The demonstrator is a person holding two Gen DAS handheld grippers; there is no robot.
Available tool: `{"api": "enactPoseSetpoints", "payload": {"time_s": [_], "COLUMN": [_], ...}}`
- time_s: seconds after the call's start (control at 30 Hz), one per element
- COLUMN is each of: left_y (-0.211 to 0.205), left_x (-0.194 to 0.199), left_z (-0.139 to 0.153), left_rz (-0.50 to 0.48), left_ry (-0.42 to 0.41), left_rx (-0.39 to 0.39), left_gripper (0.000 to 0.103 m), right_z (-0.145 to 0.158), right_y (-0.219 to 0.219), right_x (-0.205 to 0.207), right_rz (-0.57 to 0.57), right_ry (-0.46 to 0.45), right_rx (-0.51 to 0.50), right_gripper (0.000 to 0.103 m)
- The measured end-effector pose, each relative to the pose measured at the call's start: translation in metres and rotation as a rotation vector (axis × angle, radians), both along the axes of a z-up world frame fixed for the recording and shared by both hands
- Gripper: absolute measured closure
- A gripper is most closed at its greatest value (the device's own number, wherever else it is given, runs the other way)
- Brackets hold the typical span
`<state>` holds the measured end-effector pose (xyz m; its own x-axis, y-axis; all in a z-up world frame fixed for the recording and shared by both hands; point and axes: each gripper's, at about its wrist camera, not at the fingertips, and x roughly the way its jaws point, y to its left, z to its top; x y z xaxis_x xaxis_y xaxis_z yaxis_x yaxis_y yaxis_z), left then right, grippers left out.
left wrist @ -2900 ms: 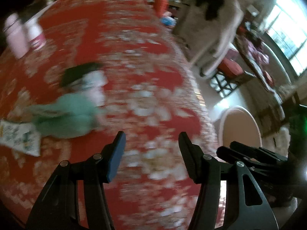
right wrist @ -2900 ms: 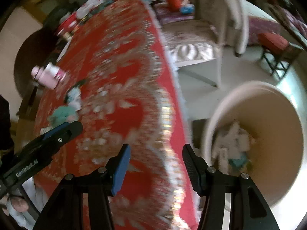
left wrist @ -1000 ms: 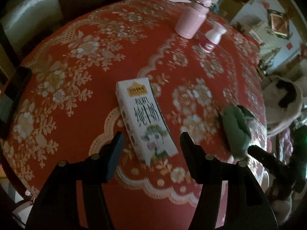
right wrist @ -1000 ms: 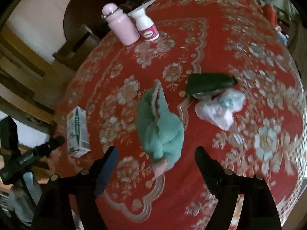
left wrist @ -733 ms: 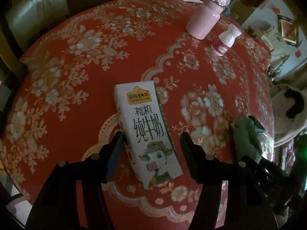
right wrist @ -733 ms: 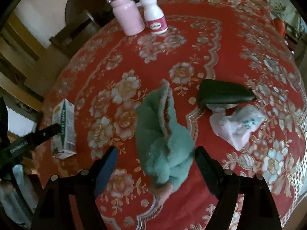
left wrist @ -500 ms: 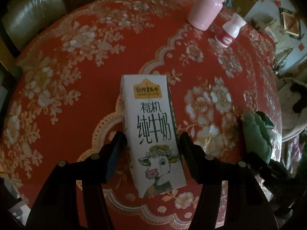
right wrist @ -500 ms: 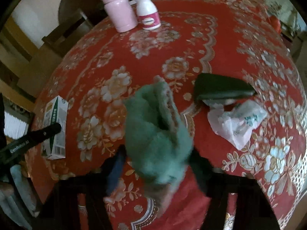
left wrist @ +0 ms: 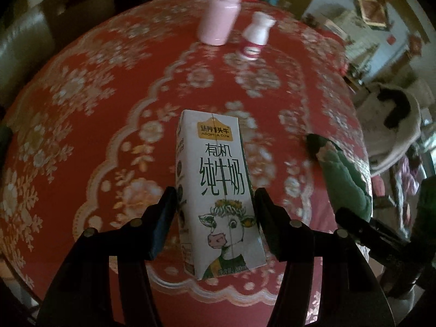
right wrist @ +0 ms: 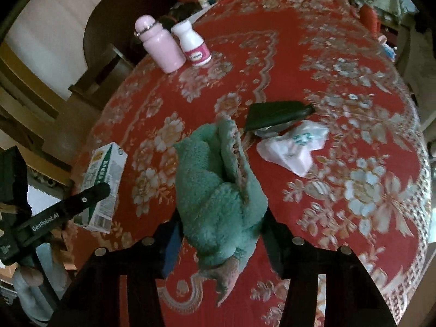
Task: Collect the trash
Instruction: 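Grasp the white milk carton with the left tool while the right tool grasps the green towel, then carry the milk carton and green towel over the beige bin with both tools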
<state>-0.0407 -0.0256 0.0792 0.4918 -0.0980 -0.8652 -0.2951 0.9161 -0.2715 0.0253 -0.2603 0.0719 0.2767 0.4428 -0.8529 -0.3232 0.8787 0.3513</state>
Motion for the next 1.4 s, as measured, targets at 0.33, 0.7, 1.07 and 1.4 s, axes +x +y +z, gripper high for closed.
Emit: {"api": "enactPoseSetpoints", "payload": {"time_s": [0.33, 0.7, 1.07, 1.4], "left_y": [-0.063, -0.141, -0.208, -0.261], "left_x": [0.003, 0.005, 0.004, 0.002], "left_z": [0.021, 0.034, 0.042, 0.04], "left_rz": [-0.145, -0.324, -0.481, -0.603], "left_ry": [-0.042, -0.081, -0.112, -0.118], "left_rx": [0.052, 0.08, 0.091, 0.094], "left_gripper": [0.046, 0.046, 0.046, 0.046], "right_z": [0.027, 0.042, 0.049, 0.048], "right_y": [-0.047, -0.115, -0.175, -0.223], "right_x": [-0.024, -0.054, -0.081, -0.105], "right_rz": [-0.096, -0.24, -0.381, -0.494], "right_ry": [-0.057, -0.084, -0.092, -0.088], "right_rx": [0.012, 0.015, 0.01, 0.004], "right_gripper": [0.051, 0.051, 0.051, 0.051]}}
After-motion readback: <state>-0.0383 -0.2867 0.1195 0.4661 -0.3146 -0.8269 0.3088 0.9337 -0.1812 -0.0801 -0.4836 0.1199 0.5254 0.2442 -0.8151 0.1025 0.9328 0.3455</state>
